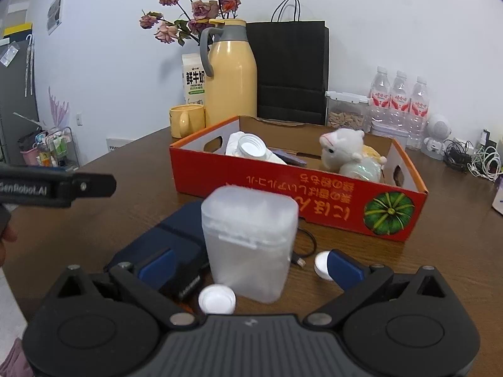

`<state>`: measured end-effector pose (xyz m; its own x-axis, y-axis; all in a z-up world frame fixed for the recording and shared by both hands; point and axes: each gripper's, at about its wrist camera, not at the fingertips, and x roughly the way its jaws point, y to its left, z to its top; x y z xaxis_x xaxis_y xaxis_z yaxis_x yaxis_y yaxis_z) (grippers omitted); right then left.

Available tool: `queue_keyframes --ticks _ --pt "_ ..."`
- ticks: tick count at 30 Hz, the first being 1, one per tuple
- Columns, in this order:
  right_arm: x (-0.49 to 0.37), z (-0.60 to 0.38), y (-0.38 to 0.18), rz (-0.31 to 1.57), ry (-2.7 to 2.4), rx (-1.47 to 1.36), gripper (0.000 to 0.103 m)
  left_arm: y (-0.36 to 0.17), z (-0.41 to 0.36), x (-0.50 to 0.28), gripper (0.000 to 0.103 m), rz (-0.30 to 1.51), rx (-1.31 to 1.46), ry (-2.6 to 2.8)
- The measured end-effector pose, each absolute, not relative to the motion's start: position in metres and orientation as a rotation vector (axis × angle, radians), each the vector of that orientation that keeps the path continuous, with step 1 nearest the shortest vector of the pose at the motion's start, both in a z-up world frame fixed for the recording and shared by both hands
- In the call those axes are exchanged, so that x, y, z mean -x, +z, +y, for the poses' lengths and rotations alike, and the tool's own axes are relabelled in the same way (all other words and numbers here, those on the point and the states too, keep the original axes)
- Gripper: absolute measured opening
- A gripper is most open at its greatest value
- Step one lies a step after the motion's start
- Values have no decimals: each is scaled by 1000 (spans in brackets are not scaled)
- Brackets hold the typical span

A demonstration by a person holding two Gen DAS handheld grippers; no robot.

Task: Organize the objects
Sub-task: 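Grasp the clear plastic container with the right tool and lift it, then grasp the navy zip case with the left tool while the right tool holds the container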

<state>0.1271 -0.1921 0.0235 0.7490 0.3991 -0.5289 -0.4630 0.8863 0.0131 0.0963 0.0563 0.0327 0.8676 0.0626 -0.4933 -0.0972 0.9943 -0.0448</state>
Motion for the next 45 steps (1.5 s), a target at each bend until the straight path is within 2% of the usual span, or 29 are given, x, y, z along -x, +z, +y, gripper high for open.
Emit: queue_keyframes --ticks 14,17,20,22,27,39,45 --pt "-164 -179 13 535 373 85 103 25 56 -110 103 541 72 85" --pt "-168 -176 12 529 377 86 99 24 53 -112 103 546 70 80" --pt "-171 -176 11 529 363 73 91 22 52 -115 103 551 68 75" --pt "-172 -175 11 529 362 72 81 22 51 -116 103 553 67 74" --pt "-175 -176 8 544 351 66 68 22 50 -118 103 556 67 74" --pt "-174 -187 8 538 386 18 67 19 47 -117 103 560 71 70" --pt "-165 -201 17 470 395 -34 67 19 47 -117 103 561 73 77"
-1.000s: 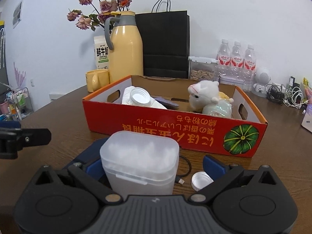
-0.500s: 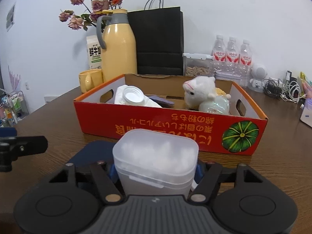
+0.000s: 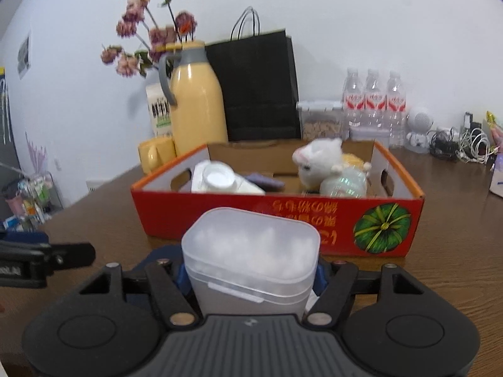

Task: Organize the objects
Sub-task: 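Grasp the navy zip case with the left tool while the right tool holds the container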

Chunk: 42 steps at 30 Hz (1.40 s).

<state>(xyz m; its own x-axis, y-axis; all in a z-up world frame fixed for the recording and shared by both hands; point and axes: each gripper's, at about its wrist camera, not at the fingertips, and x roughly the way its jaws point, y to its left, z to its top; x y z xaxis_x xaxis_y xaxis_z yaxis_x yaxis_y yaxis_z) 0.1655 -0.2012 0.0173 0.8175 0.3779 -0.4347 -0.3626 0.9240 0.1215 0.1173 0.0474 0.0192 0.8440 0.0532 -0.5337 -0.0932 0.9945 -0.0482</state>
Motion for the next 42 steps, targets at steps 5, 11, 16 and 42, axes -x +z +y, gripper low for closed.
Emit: queue_keyframes --ticks 5,11,16,42 --pt "-162 -215 23 443 393 -54 67 20 45 -114 103 556 71 79" --pt "-157 -231 26 427 388 -74 67 21 39 -116 103 567 69 81" --pt "-154 -245 27 415 384 -89 67 17 31 -121 103 597 71 72" --pt "-154 -270 16 421 397 -113 67 -24 -12 -156 103 777 98 -24"
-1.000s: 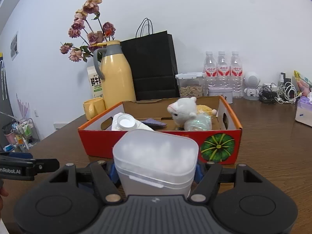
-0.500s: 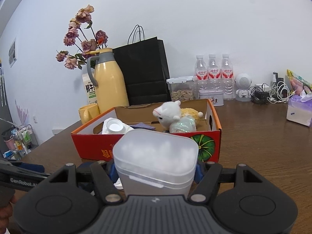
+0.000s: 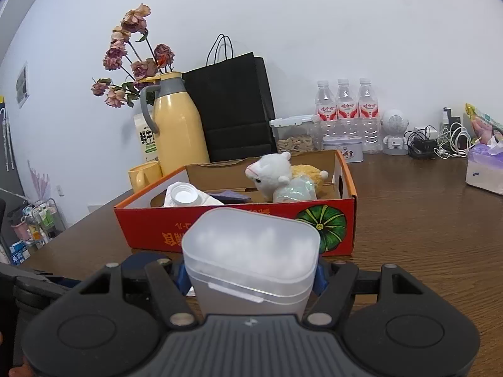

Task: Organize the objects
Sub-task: 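Grasp the navy zip case with the left tool while the right tool holds the container, then lower the navy case and clear container into the box and open both tools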

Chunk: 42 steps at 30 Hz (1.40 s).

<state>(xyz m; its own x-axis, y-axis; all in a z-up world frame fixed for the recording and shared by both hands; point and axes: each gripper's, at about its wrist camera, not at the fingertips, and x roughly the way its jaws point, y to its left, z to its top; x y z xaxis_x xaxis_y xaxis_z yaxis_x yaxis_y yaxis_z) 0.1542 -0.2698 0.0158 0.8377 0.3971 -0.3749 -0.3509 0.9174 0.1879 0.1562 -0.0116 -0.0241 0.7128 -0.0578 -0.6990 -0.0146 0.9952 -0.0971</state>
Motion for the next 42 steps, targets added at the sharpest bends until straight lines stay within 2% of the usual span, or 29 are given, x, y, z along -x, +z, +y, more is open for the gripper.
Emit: queue_keyframes --ticks 5,7,9,15,42 --pt "-156 -269 14 427 405 -114 67 -24 -10 -157 103 773 116 -21" --pt "-156 -269 14 427 407 -114 67 -23 -10 -156 95 765 121 -22" --pt "-156 -268 14 430 410 -112 67 -20 -10 -153 72 753 129 -45" --pt "-155 -265 13 438 418 -101 67 -15 -12 -149 65 731 130 -44" --pt "-165 -240 49 365 494 -35 67 54 -11 -163 63 524 98 -60"
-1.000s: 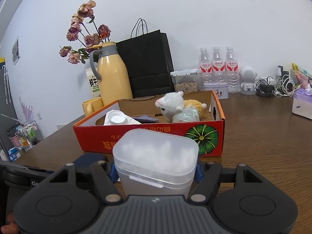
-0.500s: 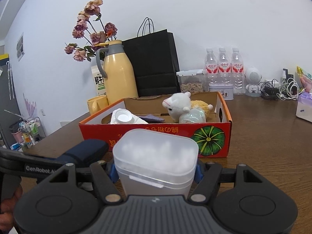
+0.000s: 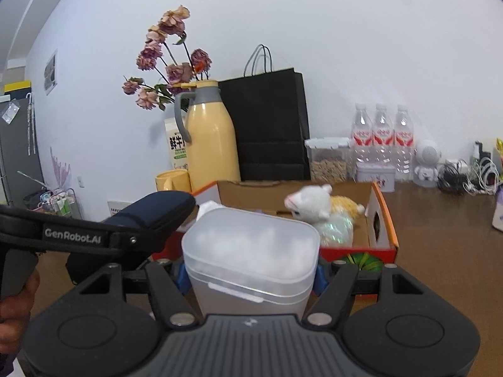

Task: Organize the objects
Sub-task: 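Lower the navy case and clear container into the box and open both tools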

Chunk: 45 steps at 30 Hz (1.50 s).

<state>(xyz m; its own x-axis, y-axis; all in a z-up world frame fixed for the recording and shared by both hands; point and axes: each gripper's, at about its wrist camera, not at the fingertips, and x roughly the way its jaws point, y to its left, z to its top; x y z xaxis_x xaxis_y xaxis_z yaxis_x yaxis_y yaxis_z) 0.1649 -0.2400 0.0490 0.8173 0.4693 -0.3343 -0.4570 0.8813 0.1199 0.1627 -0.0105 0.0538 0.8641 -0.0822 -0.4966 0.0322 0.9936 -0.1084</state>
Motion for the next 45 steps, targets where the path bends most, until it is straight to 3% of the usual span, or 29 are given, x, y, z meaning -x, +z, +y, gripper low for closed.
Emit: queue_keyframes --ticks 14,31,38,40,41,45 --pt "-246 -212 80 330 546 -51 67 76 0 -237 62 468 133 -32" --pt "-340 -214 24 511 475 -125 67 23 2 -328 63 574 119 21" --pt "-332 -212 20 530 473 -88 68 22 -5 -319 74 534 72 38" --pt "-328 -212 21 529 468 -74 78 26 -5 -312 86 488 57 55" --pt "-326 -212 22 524 468 -69 83 28 -5 -309 99 470 54 57" --pt "-318 -213 28 500 476 -49 102 32 -1 -303 103 450 56 61"
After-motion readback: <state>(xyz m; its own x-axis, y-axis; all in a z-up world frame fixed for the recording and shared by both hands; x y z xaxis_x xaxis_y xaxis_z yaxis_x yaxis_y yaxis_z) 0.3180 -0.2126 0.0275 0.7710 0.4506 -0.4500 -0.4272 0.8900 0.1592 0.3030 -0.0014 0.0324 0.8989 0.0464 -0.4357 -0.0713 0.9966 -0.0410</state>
